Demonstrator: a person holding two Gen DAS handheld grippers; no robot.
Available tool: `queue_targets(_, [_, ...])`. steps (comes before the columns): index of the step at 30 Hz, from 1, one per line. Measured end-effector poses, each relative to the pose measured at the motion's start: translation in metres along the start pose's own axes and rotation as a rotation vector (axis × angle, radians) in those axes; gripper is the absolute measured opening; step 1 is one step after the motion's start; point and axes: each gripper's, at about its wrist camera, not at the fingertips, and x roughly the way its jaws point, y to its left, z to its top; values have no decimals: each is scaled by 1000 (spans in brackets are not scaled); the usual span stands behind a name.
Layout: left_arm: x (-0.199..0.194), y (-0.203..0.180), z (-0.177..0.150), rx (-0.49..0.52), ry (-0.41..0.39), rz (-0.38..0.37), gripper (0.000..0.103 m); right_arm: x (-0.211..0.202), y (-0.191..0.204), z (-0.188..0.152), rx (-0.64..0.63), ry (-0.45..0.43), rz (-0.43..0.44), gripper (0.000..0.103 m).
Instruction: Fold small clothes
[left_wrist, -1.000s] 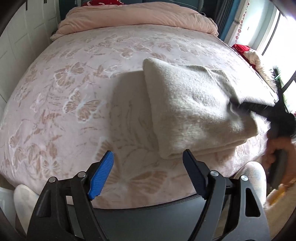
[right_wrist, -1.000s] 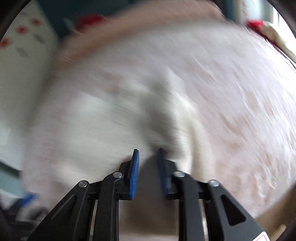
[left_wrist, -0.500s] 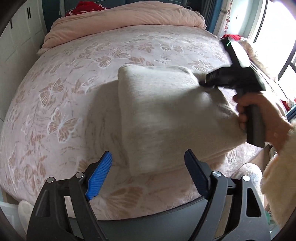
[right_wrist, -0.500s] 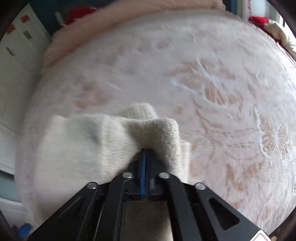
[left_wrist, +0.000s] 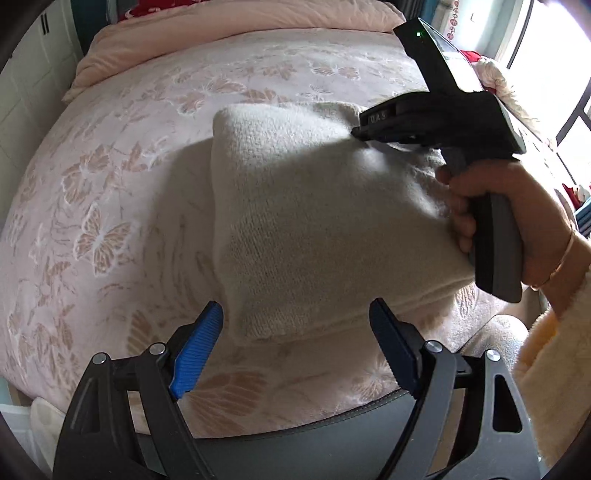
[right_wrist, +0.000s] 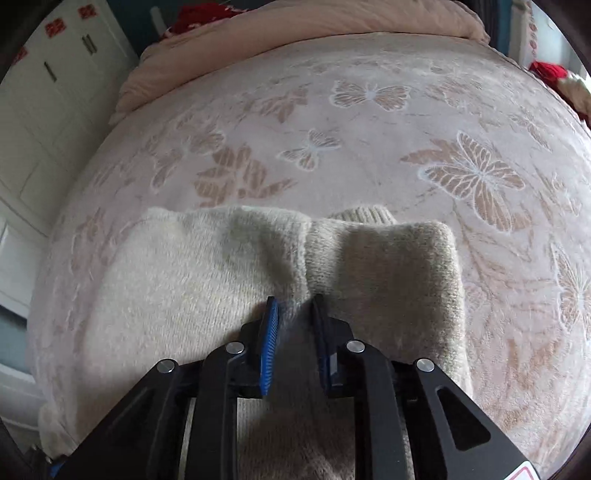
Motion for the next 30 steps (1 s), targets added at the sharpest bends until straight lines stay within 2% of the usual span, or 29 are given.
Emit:
queue_targets(2, [-2, -1, 0, 10, -11, 7, 79, -36, -5, -13, 42, -61, 39, 20])
queue_targets(5, [-2, -1, -1, 0, -6, -4, 79, -79, -21, -53, 70, -120, 42, 20])
queue_targets(8, [-2, -2, -2, -5, 1, -16, 79, -90, -42, -100, 120, -83, 39, 23])
queue_targets(10, [-1, -5, -3, 3, 0, -16, 79, -81, -47, -117, 99, -48, -22, 23])
queue_targets(11, [-1, -6, -4, 10, -1, -13, 79, -72, -51, -123, 97, -29, -38, 30])
queue_targets(14, [-3, -9, -4, 17, -4, -5, 79, -76, -54, -124, 144, -53, 0, 32])
queue_targets(16, [-8, -9, -4, 19, -16, -2, 81, -87, -49, -120, 141, -79, -5, 37])
queue_targets(17, [-10, -7, -3, 11, -22, -9, 83, -94, -48, -120, 140, -95, -9, 42])
queue_targets(18, [-12, -4, -1, -6, -30, -25, 86, -100, -47, -120, 140, -106, -12, 47])
queue_targets(19, [-15, 4, 2, -48, -41, -61, 88, -105, -49, -122, 140, -115, -18, 59])
queue_targets(20, [-15, 10, 5, -79, -44, -85, 88, -108, -51, -124, 141, -120, -28, 66])
queue_targets(23, [-7, 32, 18, -187, -45, -154, 91, -98, -65, -133, 177, -76, -34, 71])
queue_targets(26, [16, 54, 25, -300, -8, -179, 91, -81, -81, -147, 262, -30, 72, 72])
queue_targets(30, [56, 83, 25, -512, 76, -320, 91, -63, -89, -157, 359, -5, 206, 74])
